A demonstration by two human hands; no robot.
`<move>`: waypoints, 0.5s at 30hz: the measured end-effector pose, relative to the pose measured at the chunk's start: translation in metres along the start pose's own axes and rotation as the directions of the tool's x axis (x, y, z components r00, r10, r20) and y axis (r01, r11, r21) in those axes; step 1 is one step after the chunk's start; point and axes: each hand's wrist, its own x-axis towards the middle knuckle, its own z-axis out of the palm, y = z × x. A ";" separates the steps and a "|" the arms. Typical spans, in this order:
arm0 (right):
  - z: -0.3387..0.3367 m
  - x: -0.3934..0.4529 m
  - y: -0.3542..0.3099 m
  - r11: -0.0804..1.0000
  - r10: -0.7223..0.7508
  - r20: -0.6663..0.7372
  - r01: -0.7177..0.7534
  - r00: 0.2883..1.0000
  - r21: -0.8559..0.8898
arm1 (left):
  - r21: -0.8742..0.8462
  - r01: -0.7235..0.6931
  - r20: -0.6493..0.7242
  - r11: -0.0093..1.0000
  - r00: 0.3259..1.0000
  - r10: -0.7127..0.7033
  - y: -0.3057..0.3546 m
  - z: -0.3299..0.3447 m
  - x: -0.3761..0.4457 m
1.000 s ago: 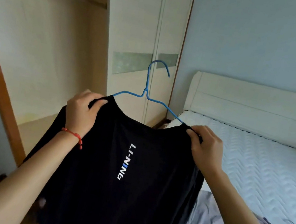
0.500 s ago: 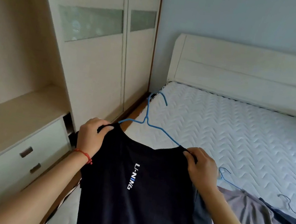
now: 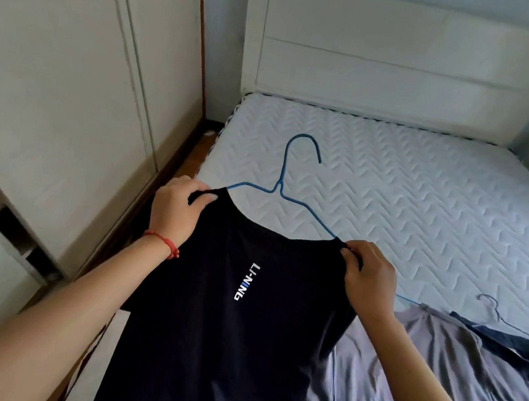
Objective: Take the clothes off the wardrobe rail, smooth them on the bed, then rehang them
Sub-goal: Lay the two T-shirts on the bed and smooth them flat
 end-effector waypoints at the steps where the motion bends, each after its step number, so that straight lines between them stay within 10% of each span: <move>1: 0.014 0.006 0.008 1.000 0.021 0.013 -0.021 1.000 -0.017 | -0.004 0.008 0.027 1.000 1.000 -0.008 -0.014 0.015 0.004; 15: 0.217 -0.002 0.122 0.898 0.381 0.209 -0.307 0.901 -0.315 | 0.346 0.143 0.361 0.927 0.892 -0.272 -0.188 0.200 -0.061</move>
